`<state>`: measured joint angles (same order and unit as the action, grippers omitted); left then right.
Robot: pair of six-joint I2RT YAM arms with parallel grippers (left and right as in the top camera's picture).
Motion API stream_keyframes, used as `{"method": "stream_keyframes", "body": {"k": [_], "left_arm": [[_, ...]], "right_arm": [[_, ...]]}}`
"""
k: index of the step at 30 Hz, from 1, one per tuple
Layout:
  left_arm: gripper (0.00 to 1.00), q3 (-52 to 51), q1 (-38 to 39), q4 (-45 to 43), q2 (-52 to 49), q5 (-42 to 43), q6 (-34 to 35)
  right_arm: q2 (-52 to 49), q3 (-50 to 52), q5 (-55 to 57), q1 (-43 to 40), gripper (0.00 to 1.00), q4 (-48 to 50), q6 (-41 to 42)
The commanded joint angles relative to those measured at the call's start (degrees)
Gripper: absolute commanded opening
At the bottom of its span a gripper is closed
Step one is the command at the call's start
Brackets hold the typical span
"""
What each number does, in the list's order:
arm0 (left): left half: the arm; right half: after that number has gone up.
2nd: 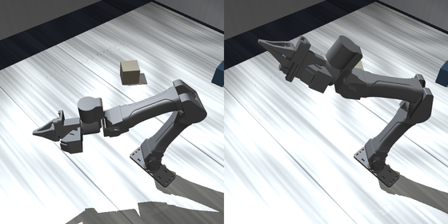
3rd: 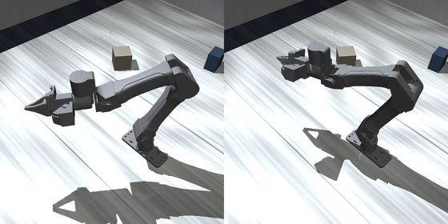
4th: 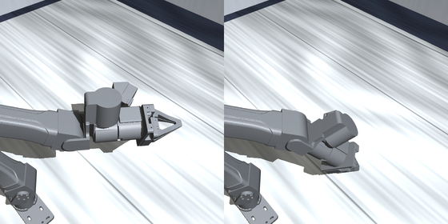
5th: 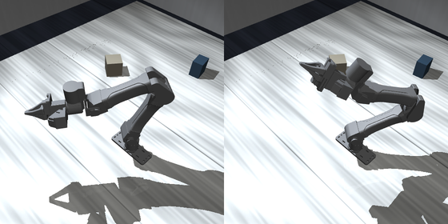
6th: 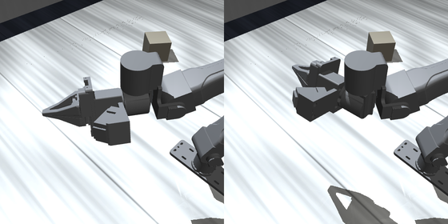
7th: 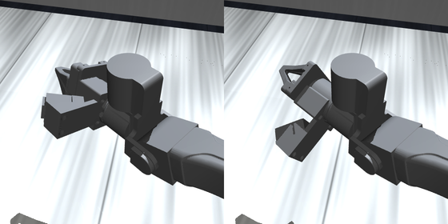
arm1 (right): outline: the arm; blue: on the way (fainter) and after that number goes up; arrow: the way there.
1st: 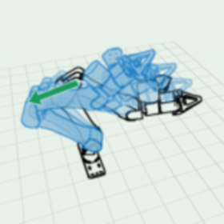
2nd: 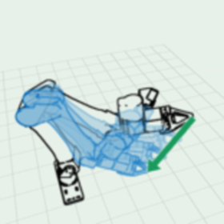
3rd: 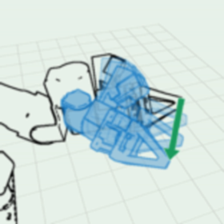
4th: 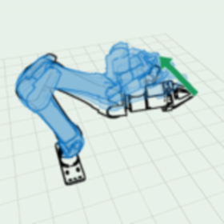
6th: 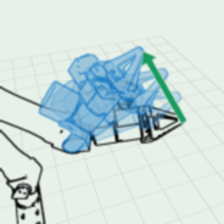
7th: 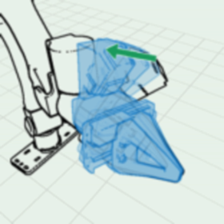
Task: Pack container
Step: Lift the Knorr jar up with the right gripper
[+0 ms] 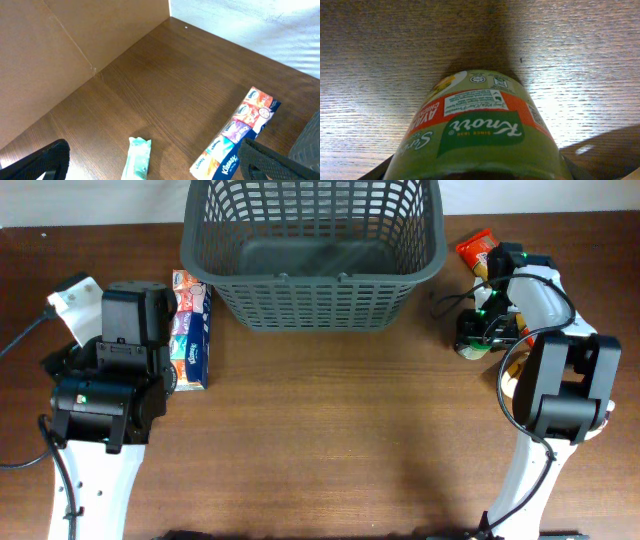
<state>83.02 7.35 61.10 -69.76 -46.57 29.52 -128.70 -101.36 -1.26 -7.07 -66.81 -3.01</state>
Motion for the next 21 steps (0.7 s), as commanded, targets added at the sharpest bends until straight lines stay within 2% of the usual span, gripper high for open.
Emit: {"method": "stream_keyframes", "body": {"k": [1,5,17,21], "left_arm": [[1.00,0.59,-0.28,0.09,-0.04,-0.83,-0.94],[0.99,0.59,-0.28,0.09,-0.04,-0.83,-0.94],[1.00,0.59,-0.28,0.09,-0.04,-0.83,-0.94],[1.00,0.59,-0.28,0.09,-0.04,-0.83,-0.94]], "right_arm": [[-0.20,-3.43,0.48,-0.48,0.04,-0.28,2.56],[0.15,-10.64,0.50,-1.38,0.04,-2.93,2.86],[0.63,-56.48,0.22,-8.07,0.04,-22.18,5.68],[1.75,-70.14,-6.03,-8.74,0.04,-26.10,8.09]]}}
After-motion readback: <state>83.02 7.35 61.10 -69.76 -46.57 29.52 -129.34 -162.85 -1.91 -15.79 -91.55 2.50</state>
